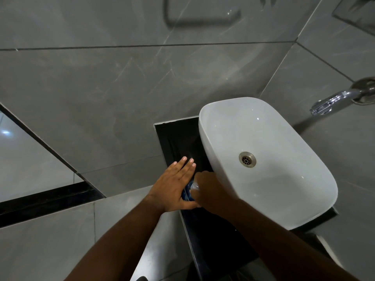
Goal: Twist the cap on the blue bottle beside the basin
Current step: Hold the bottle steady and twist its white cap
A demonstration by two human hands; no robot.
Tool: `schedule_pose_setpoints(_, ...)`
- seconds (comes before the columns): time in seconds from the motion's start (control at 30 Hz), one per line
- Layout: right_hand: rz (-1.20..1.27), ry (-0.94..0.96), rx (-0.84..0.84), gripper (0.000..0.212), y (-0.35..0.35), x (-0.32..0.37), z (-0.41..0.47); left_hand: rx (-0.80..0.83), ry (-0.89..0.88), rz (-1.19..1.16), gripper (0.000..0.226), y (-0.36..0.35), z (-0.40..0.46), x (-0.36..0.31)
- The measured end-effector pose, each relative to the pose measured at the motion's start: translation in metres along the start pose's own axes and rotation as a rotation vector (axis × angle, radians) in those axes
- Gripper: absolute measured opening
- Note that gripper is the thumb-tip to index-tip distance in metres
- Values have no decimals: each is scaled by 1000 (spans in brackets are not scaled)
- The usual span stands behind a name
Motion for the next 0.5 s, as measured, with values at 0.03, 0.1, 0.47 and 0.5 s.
schedule_pose_setpoints(0.03, -14, -11, 22, 12, -4, 1, 2, -2, -2, 2, 112, 0, 0, 0)
schedule_pose_setpoints(0.1, -45, -39, 178, 25, -16, 0, 7, -10, -7, 12, 112, 2, 0, -1)
schedule_pose_setpoints(0.47, 48, -90, 60, 23, -4, -6, 10, -39, 4, -39, 112, 2, 1, -1)
schedule_pose_setpoints(0.5, 41, -79, 82, 21, -1, -5, 8, -47, 5, -38, 112, 3, 1, -1)
Point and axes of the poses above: each hand's wrist, its own z-axis towards the middle knuckle, its own y-axis out of the back of the hand, x = y × z, the point moved 10 cm from there along z, towards the middle knuckle, and after that the axes turned 3 degrees about -z, right-handed, at the moved point
